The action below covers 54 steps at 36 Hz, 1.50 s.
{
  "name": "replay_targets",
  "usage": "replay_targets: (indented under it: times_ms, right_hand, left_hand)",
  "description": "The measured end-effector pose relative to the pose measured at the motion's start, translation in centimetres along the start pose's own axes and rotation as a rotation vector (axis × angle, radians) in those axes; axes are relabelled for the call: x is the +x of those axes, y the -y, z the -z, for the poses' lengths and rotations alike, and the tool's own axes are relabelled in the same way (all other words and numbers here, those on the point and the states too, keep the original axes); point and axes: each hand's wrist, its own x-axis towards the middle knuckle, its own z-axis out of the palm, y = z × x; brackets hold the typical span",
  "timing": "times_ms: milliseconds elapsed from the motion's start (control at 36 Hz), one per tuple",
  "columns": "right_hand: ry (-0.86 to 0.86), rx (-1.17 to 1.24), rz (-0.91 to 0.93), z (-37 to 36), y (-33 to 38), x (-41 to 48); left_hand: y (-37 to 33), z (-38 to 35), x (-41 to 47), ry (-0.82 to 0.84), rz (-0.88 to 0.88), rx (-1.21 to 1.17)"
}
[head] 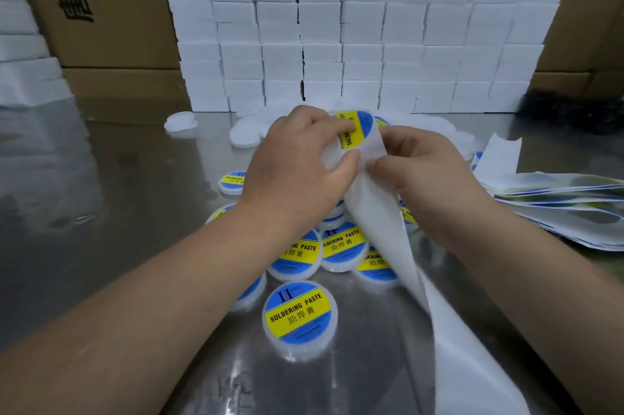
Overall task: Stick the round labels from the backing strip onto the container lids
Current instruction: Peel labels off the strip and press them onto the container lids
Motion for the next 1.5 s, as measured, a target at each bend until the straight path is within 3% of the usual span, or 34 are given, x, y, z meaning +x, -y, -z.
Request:
replay_targets:
  times_ms: [306, 528, 778, 1000, 1333, 1500]
  right_hand:
    - [-0.121, -0.108, 0.003, -0.2, -0.5, 0.2]
    - [-0.149, -0.177, -0.002, 0.0, -0.8, 0.4]
    - [-0.223, -0.202, -0.113, 0.4, -0.8, 0.6]
    - [-0.306, -0.320, 0.001, 0.7, -0.9, 0.4]
    - [-0.358, -0.536, 0.279, 0.5, -0.6, 0.2]
    - [-0.235, -0.467, 0.199, 0.3, -0.5, -0.1]
  left_hand:
    - [0.0, 0.1, 0.0, 0.000, -0.029, 0.020]
    - [0.1, 0.0, 0.0, 0.000, 0.029, -0.023]
    - [1.2, 0.4, 0.8, -0.121, 0.195, -0.092]
    - [2.7, 0.6, 1.7, -0.248, 0.334, -0.108]
    - [2.9, 0.1, 1.5, -0.262, 0.262, -0.060]
    - [2.8, 0.2, 1.4, -0.269, 0.205, -0.044]
